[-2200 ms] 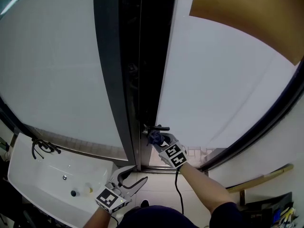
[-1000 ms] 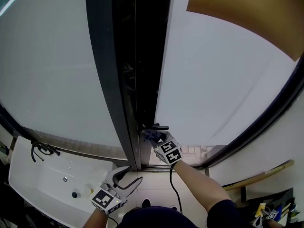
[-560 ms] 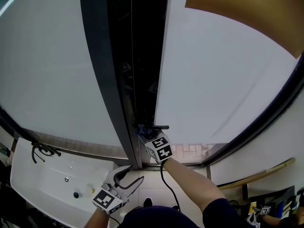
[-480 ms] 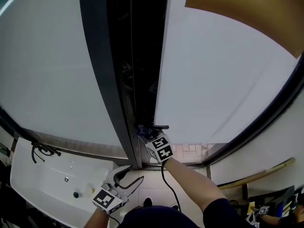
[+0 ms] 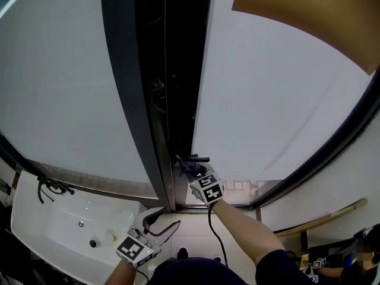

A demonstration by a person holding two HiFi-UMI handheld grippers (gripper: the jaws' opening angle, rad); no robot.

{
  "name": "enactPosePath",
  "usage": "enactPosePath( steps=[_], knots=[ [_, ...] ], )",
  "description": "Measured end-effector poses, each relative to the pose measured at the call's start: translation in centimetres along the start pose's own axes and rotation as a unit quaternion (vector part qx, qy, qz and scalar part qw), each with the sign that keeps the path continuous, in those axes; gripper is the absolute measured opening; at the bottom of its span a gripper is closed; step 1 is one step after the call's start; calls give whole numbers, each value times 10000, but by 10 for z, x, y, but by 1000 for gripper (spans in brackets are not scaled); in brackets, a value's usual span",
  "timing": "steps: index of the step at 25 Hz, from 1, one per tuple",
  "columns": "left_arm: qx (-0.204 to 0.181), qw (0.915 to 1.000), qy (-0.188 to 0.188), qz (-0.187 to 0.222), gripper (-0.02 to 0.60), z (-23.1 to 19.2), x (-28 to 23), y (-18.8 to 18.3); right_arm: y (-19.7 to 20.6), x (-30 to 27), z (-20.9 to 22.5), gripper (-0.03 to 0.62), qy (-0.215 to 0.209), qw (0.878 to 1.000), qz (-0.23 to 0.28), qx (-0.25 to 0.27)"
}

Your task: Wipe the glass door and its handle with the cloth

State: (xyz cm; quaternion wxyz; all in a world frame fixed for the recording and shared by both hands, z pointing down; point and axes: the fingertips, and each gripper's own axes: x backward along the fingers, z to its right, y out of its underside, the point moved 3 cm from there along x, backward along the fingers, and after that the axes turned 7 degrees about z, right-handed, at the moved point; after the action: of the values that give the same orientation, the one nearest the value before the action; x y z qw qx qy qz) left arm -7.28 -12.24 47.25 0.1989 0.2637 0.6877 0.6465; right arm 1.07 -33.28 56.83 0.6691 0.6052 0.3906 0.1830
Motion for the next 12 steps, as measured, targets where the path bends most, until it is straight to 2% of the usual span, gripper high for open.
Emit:
enactPosePath(
  steps=[4,8,12],
  knots=[
    [6,10000,-6,-26,215,-1,-1,2,33,7,14,141,134,9975,-218,-655],
    [29,10000,-11,-78,215,-2,1,4,54,0,1,141,-190,9913,-168,-1293],
    [27,9999,-31,-114,215,-4,1,5,43,-22,-20,141,-617,9886,21,-1376]
  ],
)
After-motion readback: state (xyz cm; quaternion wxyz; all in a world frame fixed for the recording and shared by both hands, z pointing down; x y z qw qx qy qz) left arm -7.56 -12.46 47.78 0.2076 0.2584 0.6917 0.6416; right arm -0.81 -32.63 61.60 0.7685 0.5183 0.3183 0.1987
